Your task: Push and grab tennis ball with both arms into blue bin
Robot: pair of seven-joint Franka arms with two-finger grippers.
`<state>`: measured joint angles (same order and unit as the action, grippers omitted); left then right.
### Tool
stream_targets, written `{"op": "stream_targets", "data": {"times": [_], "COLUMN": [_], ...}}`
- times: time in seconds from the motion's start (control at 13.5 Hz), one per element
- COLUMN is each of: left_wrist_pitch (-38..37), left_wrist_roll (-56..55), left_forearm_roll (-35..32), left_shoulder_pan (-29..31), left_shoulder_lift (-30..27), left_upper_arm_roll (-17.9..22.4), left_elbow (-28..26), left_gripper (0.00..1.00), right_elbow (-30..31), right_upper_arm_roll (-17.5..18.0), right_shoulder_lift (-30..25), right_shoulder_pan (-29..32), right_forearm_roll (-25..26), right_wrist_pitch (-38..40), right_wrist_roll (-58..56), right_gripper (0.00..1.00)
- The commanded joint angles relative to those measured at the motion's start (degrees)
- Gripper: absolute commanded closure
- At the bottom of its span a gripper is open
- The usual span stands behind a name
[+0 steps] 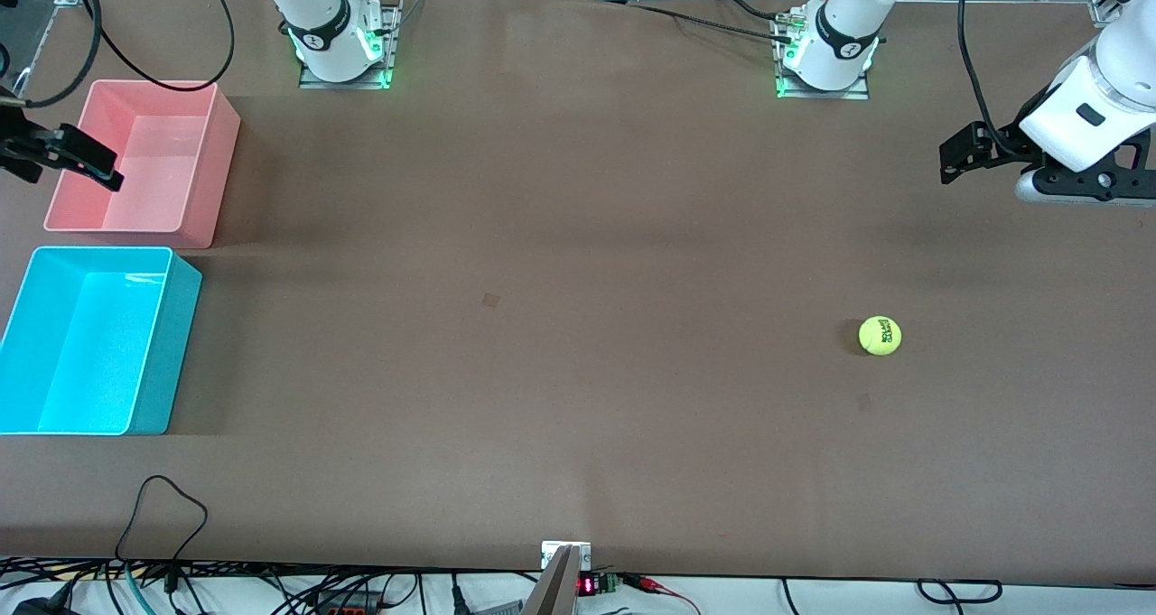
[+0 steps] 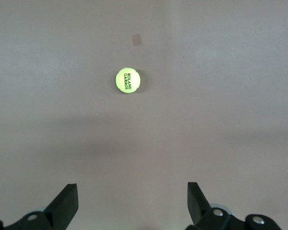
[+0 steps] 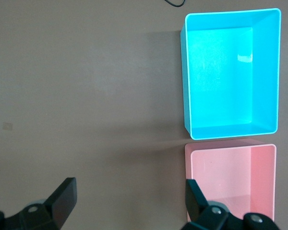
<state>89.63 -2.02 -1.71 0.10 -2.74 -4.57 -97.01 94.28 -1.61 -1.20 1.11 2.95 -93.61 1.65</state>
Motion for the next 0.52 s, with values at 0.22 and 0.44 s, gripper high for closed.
{"op": "stream_targets", "data": {"times": [0.22,0.44], "left_wrist_pitch": [-1.04,-1.04], "left_wrist_roll": [-0.88,-0.96], "left_forearm_roll": [-0.05,0.03], "left_shoulder_pan": [0.51,0.6], "left_shoulder_lift": [-0.08,0.45], "left_upper_arm_roll": [-0.17,0.18], "left_elbow": [0.95,1.03], "left_gripper": [0.0,0.0], "right_elbow": [-1.46,-1.46], "right_upper_arm_roll": [0.46,0.55], "right_shoulder_lift": [1.03,1.81], "right_shoulder_pan": [-0.31,-0.31], "right_forearm_roll": [0.04,0.21], "right_wrist_pitch": [0.8,0.36], "right_wrist_roll": [-0.42,-0.51], "right_gripper": [0.0,0.0]}}
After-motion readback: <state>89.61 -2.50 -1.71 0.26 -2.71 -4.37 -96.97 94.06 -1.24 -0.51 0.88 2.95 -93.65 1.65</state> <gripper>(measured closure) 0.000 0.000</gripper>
